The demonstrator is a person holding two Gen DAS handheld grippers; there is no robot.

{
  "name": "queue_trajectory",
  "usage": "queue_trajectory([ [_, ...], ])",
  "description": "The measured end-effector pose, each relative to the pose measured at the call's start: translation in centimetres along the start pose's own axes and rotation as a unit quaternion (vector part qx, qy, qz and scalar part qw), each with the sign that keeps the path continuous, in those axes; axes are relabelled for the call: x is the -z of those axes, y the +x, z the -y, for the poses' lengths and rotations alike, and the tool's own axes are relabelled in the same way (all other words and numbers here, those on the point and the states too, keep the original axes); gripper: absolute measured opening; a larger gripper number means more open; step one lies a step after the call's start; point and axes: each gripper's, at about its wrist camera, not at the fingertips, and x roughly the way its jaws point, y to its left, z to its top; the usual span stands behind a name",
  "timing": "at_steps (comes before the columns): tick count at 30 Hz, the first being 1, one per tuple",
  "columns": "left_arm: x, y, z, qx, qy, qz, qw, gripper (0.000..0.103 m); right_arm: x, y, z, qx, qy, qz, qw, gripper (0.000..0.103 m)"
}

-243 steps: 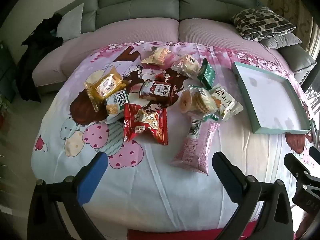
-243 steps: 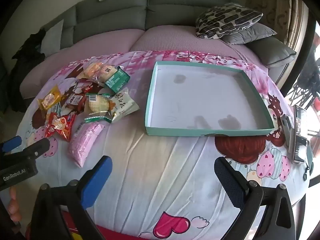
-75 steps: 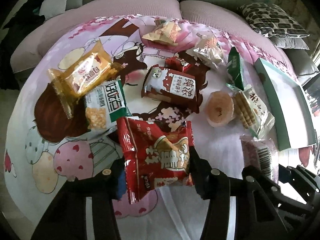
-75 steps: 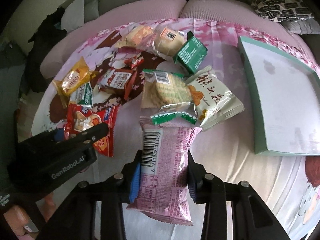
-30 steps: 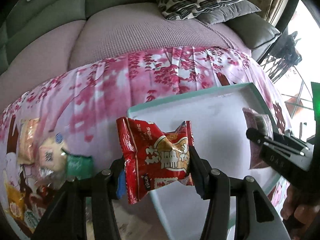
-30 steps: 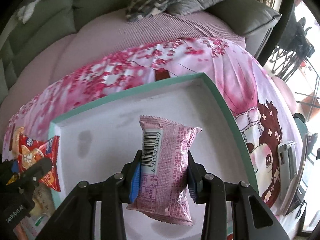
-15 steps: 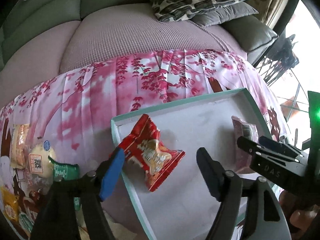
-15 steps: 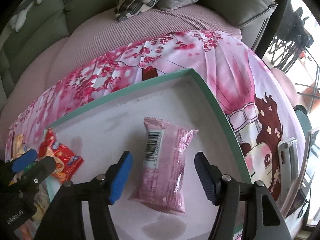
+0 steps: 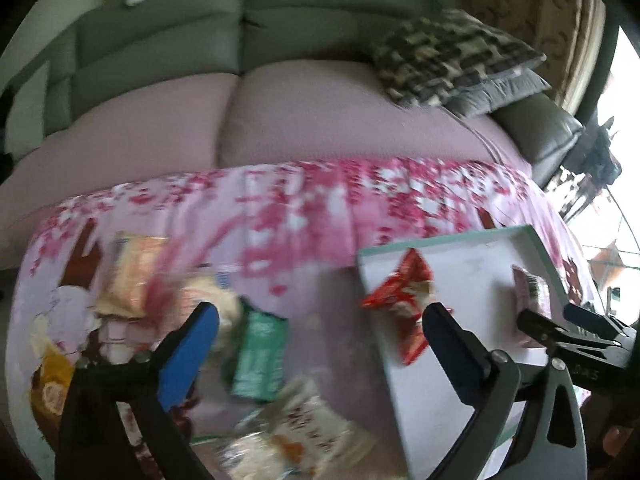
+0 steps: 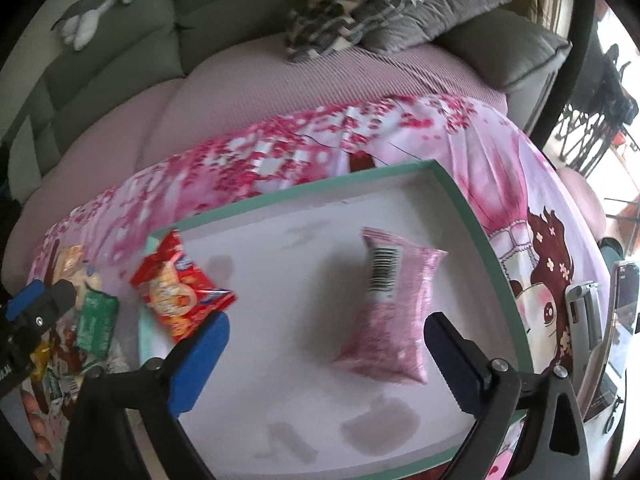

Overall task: Organize snacks
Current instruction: 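Withdraw both open tools from the tray back toward the snack pile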

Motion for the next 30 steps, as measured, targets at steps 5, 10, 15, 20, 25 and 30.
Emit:
queue_trajectory([
  [5,0.7,-1.7,-3.5,-0.031,-0.027,0.022,0.9989,0.103,0.5,-1.4,-2.0,-0.005,0.018,0.010,1.000,0.100],
  [10,2.1,-3.6,-7.3,-0.047,-0.071,0.052,0.9950,0.103,0.7,-3.0,-4.8,-0.002,0.015,0.029,0.999,0.100],
  [15,3.7,-5.5,-10.8,-0.057,-0.111,0.073,0.9896,0.103,1.3,-4.1,-8.4,-0.008,-0.020,0.045,0.999,0.100],
  [20,5.0,-7.6,-14.1,-0.075,-0.140,0.083,0.9839,0.103,2.4,-4.6,-12.4,-0.026,-0.050,0.049,0.997,0.100],
  [25,6.5,-9.2,-17.7,-0.094,-0.178,0.071,0.9769,0.103,3.8,-4.0,-16.2,-0.051,-0.075,0.035,0.995,0.100],
  [30,8.7,-9.7,-20.5,-0.102,-0.218,0.044,0.9696,0.103,5.2,-3.2,-18.8,-0.059,-0.092,0.024,0.994,0.100],
])
